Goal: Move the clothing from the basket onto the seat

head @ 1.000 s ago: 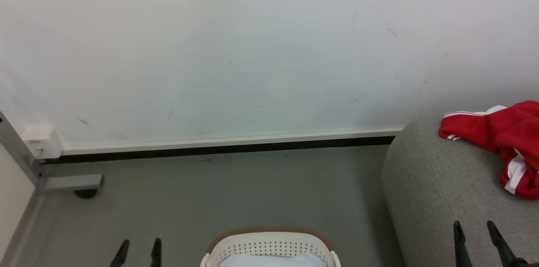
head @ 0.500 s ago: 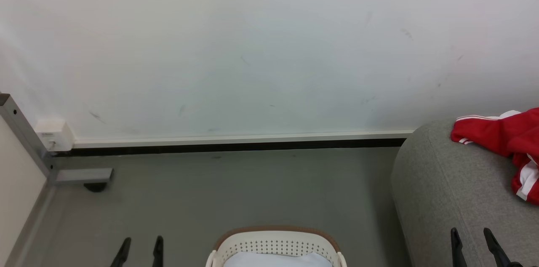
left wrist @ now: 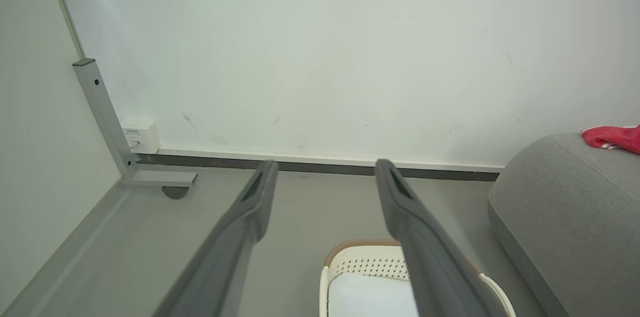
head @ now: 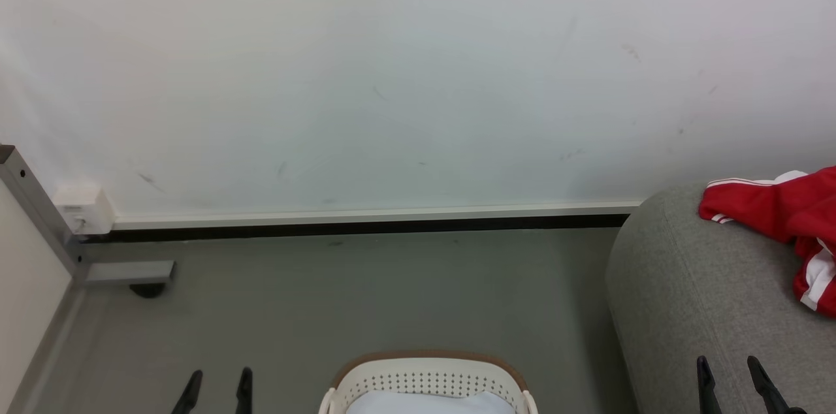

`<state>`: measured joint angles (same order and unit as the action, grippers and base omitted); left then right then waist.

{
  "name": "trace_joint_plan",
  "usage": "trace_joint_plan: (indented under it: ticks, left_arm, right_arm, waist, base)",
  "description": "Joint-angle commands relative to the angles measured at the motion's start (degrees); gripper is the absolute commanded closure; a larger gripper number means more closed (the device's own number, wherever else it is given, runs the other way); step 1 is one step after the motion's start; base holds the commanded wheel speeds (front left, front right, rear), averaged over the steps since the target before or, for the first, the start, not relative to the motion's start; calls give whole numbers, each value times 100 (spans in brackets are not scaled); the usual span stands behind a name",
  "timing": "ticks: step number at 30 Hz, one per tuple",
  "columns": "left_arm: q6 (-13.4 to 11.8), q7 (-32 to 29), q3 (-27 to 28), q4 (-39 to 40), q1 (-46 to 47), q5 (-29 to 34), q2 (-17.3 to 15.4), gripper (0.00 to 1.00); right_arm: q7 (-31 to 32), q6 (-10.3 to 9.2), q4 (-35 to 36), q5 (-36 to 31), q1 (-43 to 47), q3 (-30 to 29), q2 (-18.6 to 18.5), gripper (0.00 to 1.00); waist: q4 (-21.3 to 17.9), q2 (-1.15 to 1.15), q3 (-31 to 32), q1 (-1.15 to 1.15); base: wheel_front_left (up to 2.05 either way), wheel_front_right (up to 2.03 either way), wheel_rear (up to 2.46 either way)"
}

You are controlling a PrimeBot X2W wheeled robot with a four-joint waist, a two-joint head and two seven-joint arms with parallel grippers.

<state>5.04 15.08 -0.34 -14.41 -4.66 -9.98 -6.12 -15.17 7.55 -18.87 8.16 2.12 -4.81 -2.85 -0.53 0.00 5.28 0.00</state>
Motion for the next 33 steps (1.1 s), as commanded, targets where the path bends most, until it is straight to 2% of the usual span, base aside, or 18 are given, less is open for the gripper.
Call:
trace_joint_plan:
  ticks: [1,33]
  left_arm:
    - [17,12,27,-15,28,100,14,0]
    - [186,12,260,-118,64,378,222,0]
  right_arm:
    - [5,-12,-27,7,-25,1,-11,0]
    - [5,-12,-332,-59,-85,160,-11,0]
  waist:
    - [1,0,3,0]
    - [46,0,-4,0]
  base:
    - [0,0,0]
    - [0,0,0]
